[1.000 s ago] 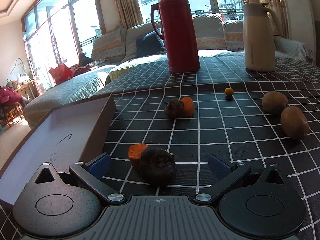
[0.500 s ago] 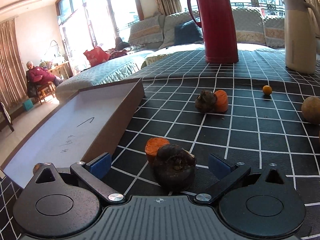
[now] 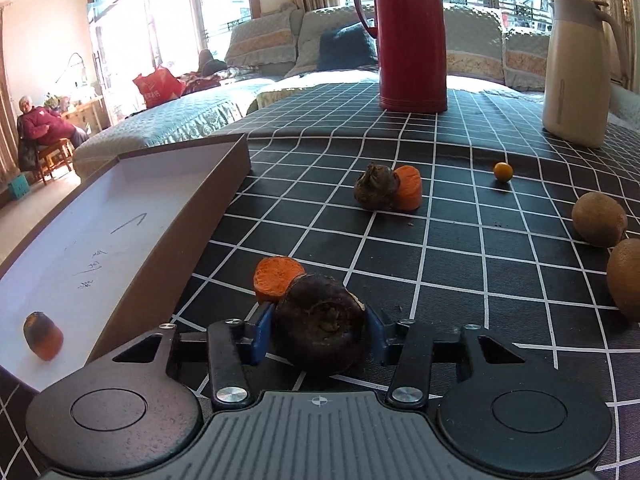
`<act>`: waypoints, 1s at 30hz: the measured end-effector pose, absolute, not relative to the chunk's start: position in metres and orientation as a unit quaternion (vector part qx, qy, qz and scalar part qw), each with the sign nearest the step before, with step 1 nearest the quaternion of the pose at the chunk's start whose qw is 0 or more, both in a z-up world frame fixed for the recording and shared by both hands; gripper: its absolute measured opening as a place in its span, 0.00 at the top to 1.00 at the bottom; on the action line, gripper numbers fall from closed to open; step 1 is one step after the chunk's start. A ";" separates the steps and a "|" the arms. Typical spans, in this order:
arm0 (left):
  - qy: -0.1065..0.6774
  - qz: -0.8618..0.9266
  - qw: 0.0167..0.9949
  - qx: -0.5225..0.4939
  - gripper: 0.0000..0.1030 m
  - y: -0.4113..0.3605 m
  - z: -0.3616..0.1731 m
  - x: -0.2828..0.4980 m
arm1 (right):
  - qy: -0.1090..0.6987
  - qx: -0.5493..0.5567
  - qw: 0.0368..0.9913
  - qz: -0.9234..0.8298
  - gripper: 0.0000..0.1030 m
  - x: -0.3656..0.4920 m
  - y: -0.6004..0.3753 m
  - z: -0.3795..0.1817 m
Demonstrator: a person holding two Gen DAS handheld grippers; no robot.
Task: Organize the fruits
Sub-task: 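Grasp the dark dried persimmon with the left tool, then carry the persimmon into the white tray and open the left tool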
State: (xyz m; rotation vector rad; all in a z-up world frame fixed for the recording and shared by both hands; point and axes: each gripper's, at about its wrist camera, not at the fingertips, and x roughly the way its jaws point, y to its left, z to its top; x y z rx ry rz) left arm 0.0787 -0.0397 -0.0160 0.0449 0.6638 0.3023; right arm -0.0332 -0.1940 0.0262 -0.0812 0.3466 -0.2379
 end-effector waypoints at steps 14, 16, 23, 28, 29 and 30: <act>0.237 0.204 0.950 -0.011 0.53 0.021 0.038 0.059 | 0.170 -0.033 0.978 -0.118 0.24 -0.035 -0.195 0.028; 0.238 0.222 0.945 -0.017 0.53 0.041 0.041 0.062 | 0.169 -0.034 0.978 -0.119 0.24 -0.036 -0.194 0.028; 0.284 0.280 0.915 -0.053 0.53 0.110 0.024 0.082 | 0.169 -0.031 0.978 -0.116 0.24 -0.035 -0.191 0.029; 0.327 0.284 0.898 -0.073 0.53 0.129 0.001 0.097 | 0.172 -0.037 0.978 -0.111 0.24 -0.033 -0.184 0.028; 0.335 0.284 0.895 -0.076 0.53 0.129 -0.004 0.098 | 0.172 -0.038 0.978 -0.110 0.24 -0.033 -0.183 0.027; 0.340 0.283 0.894 -0.078 0.53 0.130 -0.006 0.100 | 0.173 -0.038 0.978 -0.110 0.24 -0.033 -0.182 0.027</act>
